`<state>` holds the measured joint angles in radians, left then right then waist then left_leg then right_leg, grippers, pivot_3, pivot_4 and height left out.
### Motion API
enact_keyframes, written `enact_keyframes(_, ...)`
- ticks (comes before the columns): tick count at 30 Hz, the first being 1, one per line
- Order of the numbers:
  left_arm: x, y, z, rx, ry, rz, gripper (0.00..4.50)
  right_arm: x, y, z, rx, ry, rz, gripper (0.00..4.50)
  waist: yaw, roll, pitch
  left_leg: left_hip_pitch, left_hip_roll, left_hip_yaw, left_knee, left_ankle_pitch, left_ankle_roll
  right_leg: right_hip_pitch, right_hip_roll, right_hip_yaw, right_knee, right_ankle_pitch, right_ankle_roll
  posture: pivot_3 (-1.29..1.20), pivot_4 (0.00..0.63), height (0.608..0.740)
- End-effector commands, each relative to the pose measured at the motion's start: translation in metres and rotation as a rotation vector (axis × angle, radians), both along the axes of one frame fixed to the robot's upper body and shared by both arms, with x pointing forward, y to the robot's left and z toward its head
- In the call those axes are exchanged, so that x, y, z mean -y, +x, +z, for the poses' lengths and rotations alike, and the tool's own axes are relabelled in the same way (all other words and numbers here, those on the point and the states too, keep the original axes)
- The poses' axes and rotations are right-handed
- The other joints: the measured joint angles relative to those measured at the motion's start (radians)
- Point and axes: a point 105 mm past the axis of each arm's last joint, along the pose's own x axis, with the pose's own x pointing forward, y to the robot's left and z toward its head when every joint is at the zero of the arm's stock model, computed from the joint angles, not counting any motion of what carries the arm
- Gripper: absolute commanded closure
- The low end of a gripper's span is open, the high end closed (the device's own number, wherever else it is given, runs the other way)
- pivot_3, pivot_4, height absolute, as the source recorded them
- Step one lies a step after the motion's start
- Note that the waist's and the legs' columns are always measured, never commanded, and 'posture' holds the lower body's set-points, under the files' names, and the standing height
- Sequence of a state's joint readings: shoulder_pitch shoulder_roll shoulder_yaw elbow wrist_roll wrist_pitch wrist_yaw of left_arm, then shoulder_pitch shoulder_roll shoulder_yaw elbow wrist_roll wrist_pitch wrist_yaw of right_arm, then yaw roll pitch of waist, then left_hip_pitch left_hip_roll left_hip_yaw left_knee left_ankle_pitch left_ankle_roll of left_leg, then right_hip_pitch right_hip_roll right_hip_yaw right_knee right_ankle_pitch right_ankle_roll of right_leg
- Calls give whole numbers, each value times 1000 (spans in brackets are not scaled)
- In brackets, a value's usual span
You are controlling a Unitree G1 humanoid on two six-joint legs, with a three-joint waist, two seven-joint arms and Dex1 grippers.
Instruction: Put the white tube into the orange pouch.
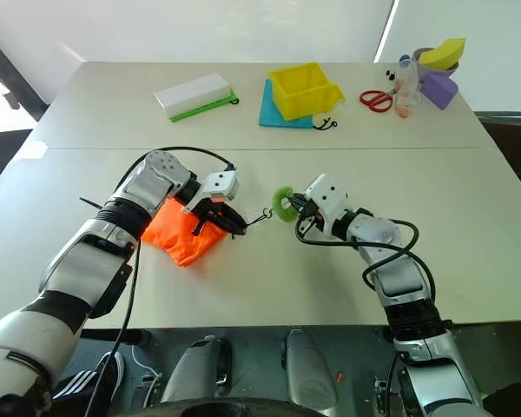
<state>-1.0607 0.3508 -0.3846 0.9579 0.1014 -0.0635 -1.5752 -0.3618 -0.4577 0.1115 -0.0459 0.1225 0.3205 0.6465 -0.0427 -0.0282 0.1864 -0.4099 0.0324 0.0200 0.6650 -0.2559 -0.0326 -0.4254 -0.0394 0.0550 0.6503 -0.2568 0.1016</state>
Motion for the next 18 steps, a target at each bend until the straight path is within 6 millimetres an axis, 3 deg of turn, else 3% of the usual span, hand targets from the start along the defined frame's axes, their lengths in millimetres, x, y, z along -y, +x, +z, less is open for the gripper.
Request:
enact_keyframes(1,-5,-2,-6,-11,41,-5,4144,-6,-1,17,60,8,30,4500,0,0,0,0,0,0,0,0,0,0,0,0,0,0,0,0,150,740)
enact_keyframes(7,-7,-4,-6,-16,41,-8,4144,-2,3,18,72,-2,13,4500,0,0,0,0,0,0,0,0,0,0,0,0,0,0,0,0,150,740)
enact_keyframes(14,-17,-11,6,-17,33,-6,4144,46,27,23,135,-72,-216,4500,-2,0,0,0,0,0,0,0,0,0,0,0,0,0,0,0,150,740)
enact_keyframes(18,-24,-23,11,-28,19,-6,4144,59,39,28,170,-87,-313,4500,-3,0,0,0,0,0,0,0,0,0,0,0,2,0,0,0,150,740)
